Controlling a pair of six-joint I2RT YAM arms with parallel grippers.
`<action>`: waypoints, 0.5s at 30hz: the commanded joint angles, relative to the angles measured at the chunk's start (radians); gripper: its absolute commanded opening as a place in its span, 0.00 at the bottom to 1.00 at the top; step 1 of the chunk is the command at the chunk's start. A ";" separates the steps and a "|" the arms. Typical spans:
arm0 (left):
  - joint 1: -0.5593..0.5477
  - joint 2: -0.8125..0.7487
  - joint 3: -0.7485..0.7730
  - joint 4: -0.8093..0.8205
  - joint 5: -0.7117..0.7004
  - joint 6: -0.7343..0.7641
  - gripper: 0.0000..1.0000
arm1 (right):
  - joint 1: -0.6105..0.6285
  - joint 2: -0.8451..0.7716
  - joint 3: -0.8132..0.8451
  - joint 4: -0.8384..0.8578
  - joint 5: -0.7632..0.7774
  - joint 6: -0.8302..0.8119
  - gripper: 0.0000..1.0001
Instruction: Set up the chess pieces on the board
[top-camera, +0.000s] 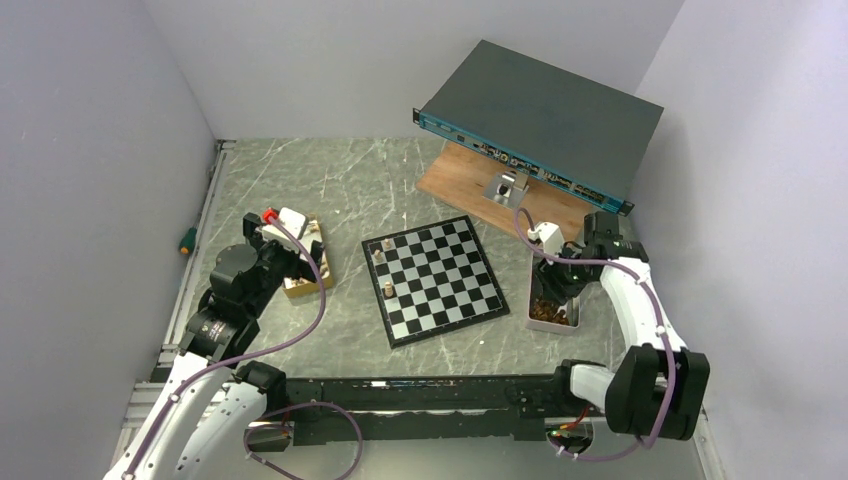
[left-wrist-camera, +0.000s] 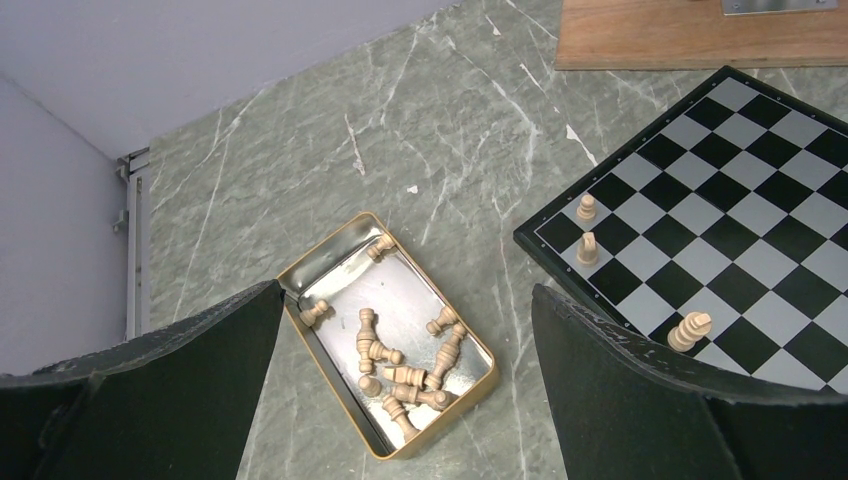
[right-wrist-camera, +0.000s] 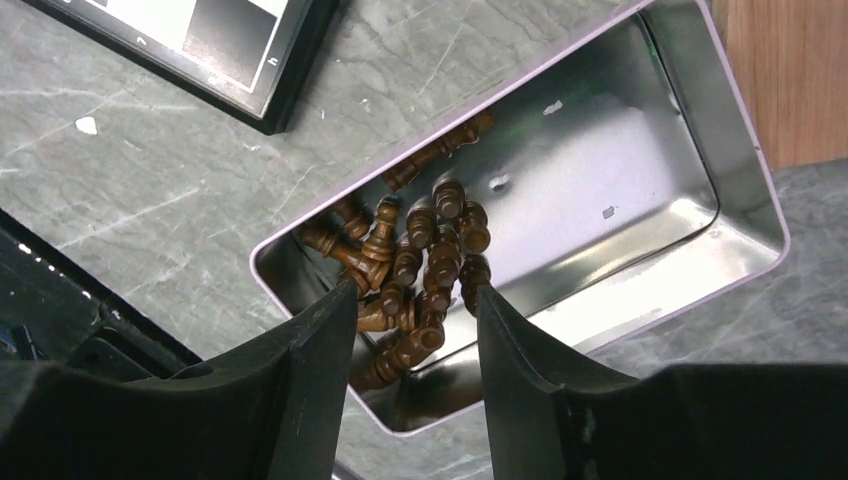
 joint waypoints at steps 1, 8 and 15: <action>0.003 -0.001 0.024 0.017 0.013 -0.011 1.00 | -0.004 0.040 -0.010 0.078 0.023 0.064 0.48; 0.003 0.000 0.024 0.020 0.018 -0.011 1.00 | -0.004 0.068 -0.048 0.124 0.049 0.014 0.45; 0.003 -0.001 0.023 0.020 0.017 -0.010 1.00 | -0.004 0.109 -0.068 0.159 0.092 0.081 0.39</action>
